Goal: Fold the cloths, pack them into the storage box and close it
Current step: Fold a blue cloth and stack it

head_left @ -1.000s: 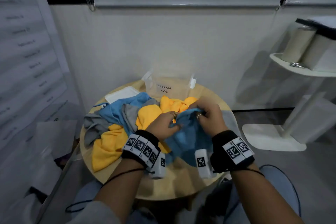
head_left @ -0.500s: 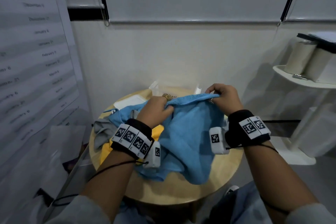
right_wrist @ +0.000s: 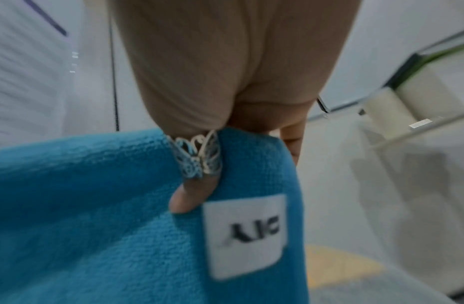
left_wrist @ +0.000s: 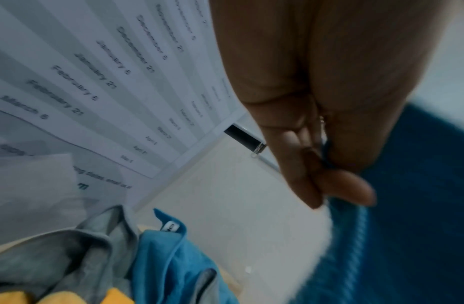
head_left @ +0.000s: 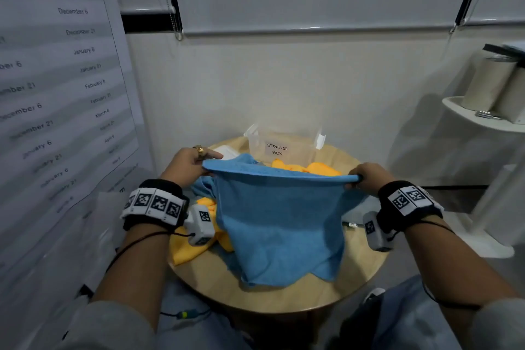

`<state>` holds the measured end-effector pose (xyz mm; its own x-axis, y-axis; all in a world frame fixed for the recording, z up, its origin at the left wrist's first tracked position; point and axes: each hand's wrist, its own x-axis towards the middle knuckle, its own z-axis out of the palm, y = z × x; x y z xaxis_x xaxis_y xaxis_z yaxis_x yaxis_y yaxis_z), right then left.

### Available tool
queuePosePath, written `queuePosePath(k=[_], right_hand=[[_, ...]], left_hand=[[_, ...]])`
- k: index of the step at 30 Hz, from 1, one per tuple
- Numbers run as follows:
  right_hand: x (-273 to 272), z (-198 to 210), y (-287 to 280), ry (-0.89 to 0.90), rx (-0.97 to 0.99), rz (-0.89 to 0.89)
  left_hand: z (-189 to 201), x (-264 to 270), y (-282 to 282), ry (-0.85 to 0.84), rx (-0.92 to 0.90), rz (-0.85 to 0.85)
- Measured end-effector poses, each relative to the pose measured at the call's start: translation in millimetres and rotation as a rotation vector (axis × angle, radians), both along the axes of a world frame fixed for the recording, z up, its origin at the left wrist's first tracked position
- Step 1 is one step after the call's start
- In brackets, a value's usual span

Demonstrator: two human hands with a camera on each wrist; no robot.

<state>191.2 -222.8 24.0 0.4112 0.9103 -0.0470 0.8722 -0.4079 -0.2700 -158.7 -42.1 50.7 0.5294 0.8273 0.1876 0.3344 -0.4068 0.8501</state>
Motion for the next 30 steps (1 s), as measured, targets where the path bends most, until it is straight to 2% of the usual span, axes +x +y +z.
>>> queuePosePath(k=[2, 4, 6, 9, 12, 14, 17, 19, 20, 21, 23, 26, 27, 28, 30], right_hand=[[9.5, -12.4, -5.8, 0.043, 0.091, -0.047], [13.2, -22.3, -11.7, 0.102, 0.22, -0.093], [11.3, -31.0, -13.5, 0.178, 0.316, -0.163], [-1.7, -33.8, -2.7, 0.524, 0.421, -0.299], [-10.9, -23.7, 14.6, 0.843, 0.541, -0.353], [-11.4, -7.5, 22.8, 0.934, 0.664, -0.306], [-11.7, 30.2, 39.2, 0.925, 0.811, -0.225], [-16.4, 59.1, 46.7, 1.088, 0.971, -0.181], [-17.3, 69.5, 48.7, 1.16, 1.048, -0.197], [-17.9, 77.4, 47.9, 1.245, 1.051, -0.219], [-16.9, 76.7, 37.6, 1.414, 1.061, -0.201], [-10.4, 36.6, 13.2, 1.599, 0.978, -0.142], [-12.4, 17.3, 3.4, 1.57, 0.894, -0.168], [-13.5, -7.5, -3.4, 1.461, 0.795, -0.24], [-16.9, -62.4, -15.3, 1.135, 0.553, -0.324]], left_hand=[[-5.1, -10.7, 2.0, -0.109, -0.093, 0.041], [-13.5, -20.6, 5.7, -0.167, -0.088, 0.131], [-24.6, -21.7, 7.7, -0.213, -0.158, 0.188], [-41.1, -9.4, 8.7, -0.269, -0.324, 0.249], [-41.7, 0.9, 9.8, -0.383, -0.362, 0.252], [-25.7, 5.7, 13.2, -0.533, -0.376, 0.279], [20.0, 11.1, 15.8, -0.771, -0.341, 0.294], [51.7, 10.0, 14.5, -0.928, -0.355, 0.276], [63.5, 6.3, 13.3, -0.954, -0.347, 0.262], [69.1, 2.3, 12.3, -0.942, -0.316, 0.256], [65.7, -8.1, 6.4, -0.801, -0.18, 0.294], [18.3, -28.4, -13.6, -0.559, -0.098, 0.336], [-8.6, -35.7, -19.4, -0.472, -0.114, 0.334], [-35.8, -42.0, -28.9, -0.343, -0.152, 0.343], [-95.1, -52.2, -42.4, -0.032, -0.278, 0.325]])
